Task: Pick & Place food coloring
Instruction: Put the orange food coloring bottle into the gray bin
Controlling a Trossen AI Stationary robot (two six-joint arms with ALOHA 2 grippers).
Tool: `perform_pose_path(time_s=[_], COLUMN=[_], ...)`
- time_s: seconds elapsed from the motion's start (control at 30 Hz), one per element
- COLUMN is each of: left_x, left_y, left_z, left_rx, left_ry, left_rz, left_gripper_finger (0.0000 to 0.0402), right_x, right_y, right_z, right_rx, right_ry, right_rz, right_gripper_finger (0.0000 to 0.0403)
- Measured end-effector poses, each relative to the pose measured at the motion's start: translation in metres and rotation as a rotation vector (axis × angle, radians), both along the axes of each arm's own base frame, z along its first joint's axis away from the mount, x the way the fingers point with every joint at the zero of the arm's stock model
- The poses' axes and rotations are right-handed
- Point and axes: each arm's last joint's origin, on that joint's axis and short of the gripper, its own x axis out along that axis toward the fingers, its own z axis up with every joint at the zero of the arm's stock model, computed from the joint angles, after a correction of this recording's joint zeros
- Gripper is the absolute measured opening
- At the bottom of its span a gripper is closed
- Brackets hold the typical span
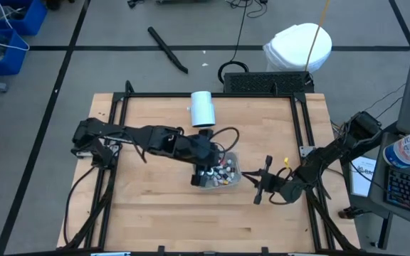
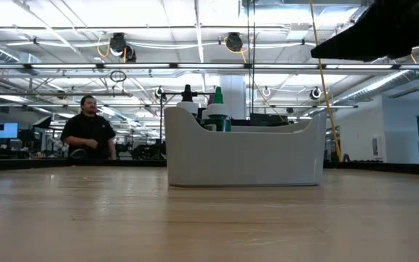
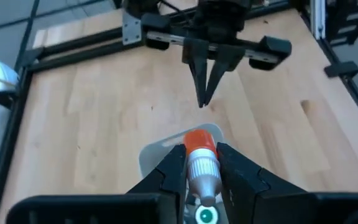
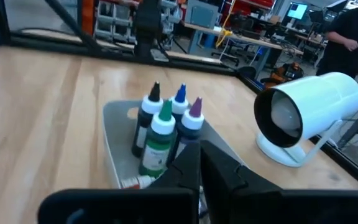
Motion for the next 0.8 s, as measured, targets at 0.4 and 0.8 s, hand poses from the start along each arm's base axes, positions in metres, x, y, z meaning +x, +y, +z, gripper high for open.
perform_pose_path(time_s=[0.4,0.8], left_x=[0.044,0.096], left_y=[-0.003,0.037], left_z=[-0.050,-0.078], left_rx=[-0.004,-0.040], left_ry=[0.097,0.340], left_rz=[0.048,0.229], left_gripper_finger=[0.0071,0.0072], right_x=[-0.022,-0.060], right_y=[-0.002,-0.030], right_z=[-0.022,-0.022], right_rx=[-0.152,-0.234], right_ry=[0.111,0.044], right_rz=[0.086,0.161], right_gripper_finger=[0.0000,0.0000])
